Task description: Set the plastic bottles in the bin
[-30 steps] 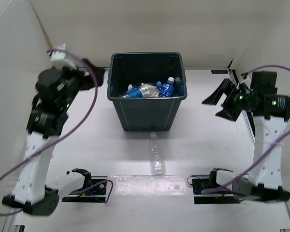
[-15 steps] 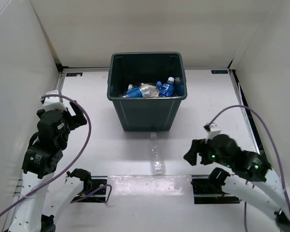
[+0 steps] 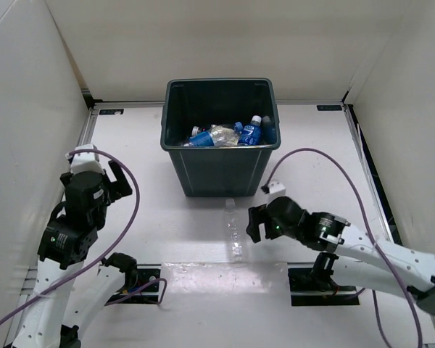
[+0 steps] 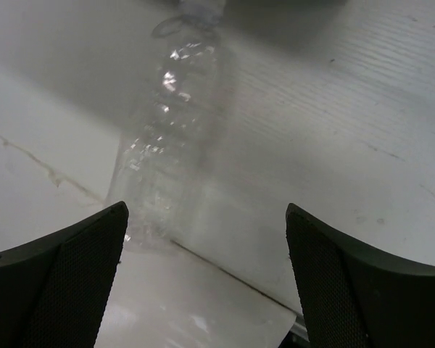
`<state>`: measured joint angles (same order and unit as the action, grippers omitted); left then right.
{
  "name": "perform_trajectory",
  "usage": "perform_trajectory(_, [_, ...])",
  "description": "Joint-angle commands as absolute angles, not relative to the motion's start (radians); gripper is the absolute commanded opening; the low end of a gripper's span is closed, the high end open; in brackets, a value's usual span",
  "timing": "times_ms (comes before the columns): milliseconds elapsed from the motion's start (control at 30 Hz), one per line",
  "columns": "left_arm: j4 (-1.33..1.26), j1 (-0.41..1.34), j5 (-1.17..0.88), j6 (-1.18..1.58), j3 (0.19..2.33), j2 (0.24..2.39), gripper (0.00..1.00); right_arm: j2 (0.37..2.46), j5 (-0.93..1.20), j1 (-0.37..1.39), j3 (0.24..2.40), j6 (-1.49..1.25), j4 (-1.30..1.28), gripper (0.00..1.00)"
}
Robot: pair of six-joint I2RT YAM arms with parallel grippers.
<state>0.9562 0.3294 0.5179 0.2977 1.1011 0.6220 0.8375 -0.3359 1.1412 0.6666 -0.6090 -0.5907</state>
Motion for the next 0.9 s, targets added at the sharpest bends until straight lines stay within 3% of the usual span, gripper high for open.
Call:
perform_trajectory(0, [0.937, 0.334, 0.534, 0.325, 1.069, 0.635, 1.0, 0.772, -0.073, 0.981, 0.608, -0.483, -0.402, 0.9])
perform_trajectory(67, [0.934, 0.333, 0.525, 0.325, 1.065, 0.634, 1.0, 0.784, 0.024, 0.904, 0.595, -0.459, -0.364, 0.9])
perform_trajectory(300, [0.94, 0.333, 0.52, 0.316, 1.043, 0.646, 1.0, 0.998, -0.041, 1.044, 0.649, -0.41, -0.295, 0.9])
perform_trajectory(667, [0.974, 0.37, 0.505, 0.318, 1.031, 0.673, 1.0, 1.172, -0.038, 1.068, 0.594, -0.477, -0.084, 0.9])
perform_trajectory(867, [0.994, 0.384, 0.503, 0.313, 1.038, 0.675, 1.0, 1.372, -0.057, 1.088, 0.684, -0.515, -0.161, 0.9])
